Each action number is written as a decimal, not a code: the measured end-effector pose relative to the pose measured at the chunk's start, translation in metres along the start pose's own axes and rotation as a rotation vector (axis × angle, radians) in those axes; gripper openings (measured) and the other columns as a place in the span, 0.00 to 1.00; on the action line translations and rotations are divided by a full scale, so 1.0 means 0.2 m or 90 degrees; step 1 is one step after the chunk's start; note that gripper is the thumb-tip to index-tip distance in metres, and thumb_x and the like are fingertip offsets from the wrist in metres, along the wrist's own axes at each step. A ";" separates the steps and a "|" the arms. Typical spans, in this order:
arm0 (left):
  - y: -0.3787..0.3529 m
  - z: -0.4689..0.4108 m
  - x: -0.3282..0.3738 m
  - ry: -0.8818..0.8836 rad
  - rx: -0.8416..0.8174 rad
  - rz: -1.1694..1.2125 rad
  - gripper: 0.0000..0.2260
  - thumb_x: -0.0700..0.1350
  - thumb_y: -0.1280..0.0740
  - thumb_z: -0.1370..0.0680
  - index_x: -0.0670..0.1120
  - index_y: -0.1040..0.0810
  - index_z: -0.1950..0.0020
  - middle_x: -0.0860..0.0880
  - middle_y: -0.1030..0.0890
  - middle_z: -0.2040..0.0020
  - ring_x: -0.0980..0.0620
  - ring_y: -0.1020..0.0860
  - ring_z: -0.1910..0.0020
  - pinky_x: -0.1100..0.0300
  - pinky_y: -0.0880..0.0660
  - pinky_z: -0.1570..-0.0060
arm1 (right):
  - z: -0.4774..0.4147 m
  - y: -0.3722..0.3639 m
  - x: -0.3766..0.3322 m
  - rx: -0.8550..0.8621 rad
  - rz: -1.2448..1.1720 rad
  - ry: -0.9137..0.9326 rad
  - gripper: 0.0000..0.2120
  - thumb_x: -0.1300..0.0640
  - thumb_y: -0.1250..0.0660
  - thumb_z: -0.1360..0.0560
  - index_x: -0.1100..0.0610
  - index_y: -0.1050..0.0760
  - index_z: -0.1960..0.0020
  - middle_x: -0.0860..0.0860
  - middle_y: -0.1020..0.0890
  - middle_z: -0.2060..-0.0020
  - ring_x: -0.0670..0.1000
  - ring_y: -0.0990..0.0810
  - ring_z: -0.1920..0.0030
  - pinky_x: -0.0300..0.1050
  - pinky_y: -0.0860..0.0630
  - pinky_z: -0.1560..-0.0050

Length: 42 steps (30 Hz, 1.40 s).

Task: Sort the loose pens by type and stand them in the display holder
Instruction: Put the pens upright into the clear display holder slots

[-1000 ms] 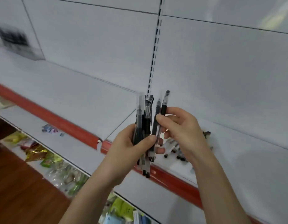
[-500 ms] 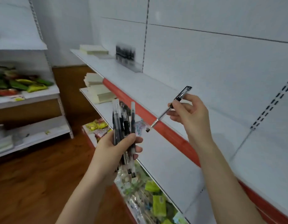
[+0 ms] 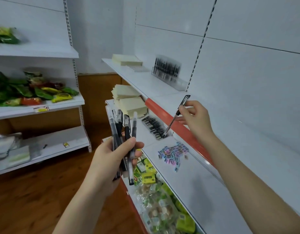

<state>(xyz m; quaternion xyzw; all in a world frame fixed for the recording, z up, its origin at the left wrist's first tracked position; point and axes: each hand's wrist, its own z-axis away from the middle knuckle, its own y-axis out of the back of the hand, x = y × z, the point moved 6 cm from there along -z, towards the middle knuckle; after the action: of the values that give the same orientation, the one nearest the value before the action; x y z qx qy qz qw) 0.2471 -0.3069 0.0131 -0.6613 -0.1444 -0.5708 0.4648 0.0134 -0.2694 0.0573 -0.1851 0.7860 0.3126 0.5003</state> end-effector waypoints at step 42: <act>-0.04 -3.13 0.31 0.218 -0.412 -0.091 0.05 0.39 0.36 0.24 0.39 0.23 0.51 0.47 0.15 0.61 0.57 0.22 0.73 0.65 0.26 0.74 | -2.29 -0.24 0.62 0.440 0.379 -0.143 0.10 0.62 0.40 0.22 0.64 0.28 0.42 0.56 0.23 0.57 0.53 0.22 0.61 0.28 0.26 0.65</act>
<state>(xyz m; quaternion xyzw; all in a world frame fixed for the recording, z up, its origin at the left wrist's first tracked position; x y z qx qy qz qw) -0.1271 -0.8117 0.0198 -0.6574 0.0779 -0.7201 0.2081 -0.3178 -0.6125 0.0695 0.2610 0.8038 0.1809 0.5031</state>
